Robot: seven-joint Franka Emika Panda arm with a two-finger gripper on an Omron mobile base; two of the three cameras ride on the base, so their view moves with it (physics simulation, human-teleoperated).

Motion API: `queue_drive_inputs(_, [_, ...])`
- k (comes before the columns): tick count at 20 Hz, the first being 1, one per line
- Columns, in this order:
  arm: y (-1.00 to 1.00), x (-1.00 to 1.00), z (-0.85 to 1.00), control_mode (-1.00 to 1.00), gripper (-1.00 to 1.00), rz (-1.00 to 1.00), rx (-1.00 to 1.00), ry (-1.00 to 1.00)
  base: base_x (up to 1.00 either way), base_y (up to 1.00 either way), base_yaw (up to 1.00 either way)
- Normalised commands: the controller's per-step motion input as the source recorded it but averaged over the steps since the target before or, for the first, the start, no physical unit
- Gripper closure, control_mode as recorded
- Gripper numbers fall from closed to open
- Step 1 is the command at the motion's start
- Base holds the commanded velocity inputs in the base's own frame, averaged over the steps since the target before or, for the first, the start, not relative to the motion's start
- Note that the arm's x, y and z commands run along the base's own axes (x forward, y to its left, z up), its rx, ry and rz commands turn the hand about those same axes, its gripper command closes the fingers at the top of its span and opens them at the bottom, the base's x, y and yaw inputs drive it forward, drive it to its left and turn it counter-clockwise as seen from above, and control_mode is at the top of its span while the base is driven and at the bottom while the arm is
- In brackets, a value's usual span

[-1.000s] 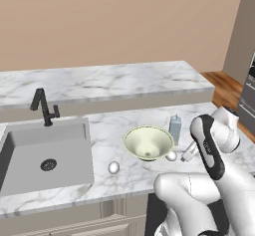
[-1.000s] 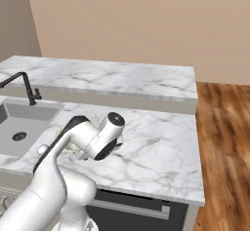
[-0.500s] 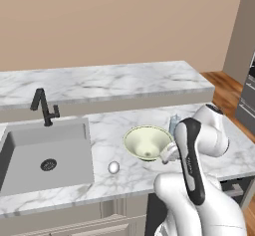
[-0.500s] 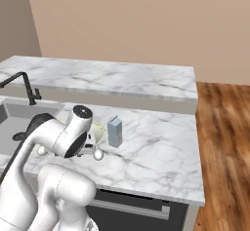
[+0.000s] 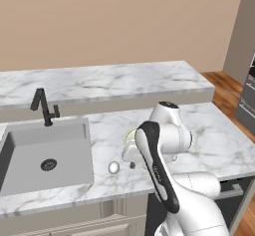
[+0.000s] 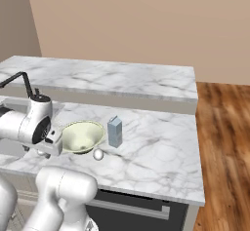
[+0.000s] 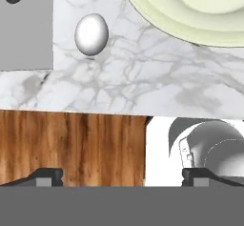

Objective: Gather the eggs and milk located in the vicinity of the sink area and place them right next to the bowl.

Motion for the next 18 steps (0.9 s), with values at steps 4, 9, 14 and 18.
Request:
queue_drive_inputs(4, [0.36,0.16,-0.48,-1.00,-1.00,-0.30,-0.12,0.03,0.00,0.00,0.00])
queue_drive_inputs(9, [0.39,0.46,-0.39,-1.00,-1.00,-0.18,-0.10,0.00,0.00,0.00,0.00])
queue_drive_inputs(14, [0.39,0.69,-0.09,-1.00,-1.00,-0.10,-0.08,0.00,0.00,0.00,0.00])
queue_drive_inputs(18, [0.29,0.88,0.00,-1.00,-1.00,-0.04,-0.01,0.06,0.00,0.00,0.00])
